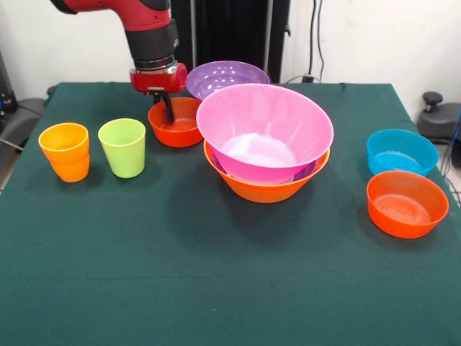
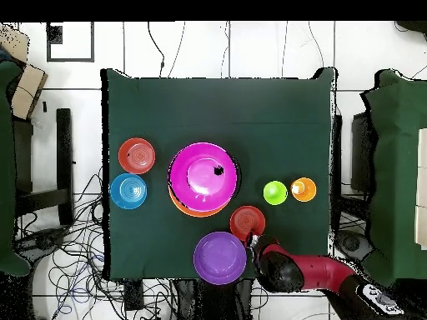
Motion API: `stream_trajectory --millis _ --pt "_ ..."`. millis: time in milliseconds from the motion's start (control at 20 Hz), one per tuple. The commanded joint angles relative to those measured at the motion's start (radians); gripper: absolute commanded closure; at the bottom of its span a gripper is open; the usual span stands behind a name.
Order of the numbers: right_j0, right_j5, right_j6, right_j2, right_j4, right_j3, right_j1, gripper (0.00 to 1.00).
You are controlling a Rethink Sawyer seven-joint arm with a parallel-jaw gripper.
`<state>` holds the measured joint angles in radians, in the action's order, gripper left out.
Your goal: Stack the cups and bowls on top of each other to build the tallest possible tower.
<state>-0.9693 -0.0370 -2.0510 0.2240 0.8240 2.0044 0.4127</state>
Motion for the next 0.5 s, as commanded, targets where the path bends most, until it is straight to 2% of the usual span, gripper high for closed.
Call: stream_trajectory --millis 50,350,500 --pt "0.012 0.044 0.032 0.069 0.074 -0.217 -0.191 1.0" --pt "-0.002 0.093 0.041 0.09 0.046 -0.2 -0.178 1.0" --pt "-0.003 0.13 0.035 0.099 0.011 -0.16 -0.133 1.0"
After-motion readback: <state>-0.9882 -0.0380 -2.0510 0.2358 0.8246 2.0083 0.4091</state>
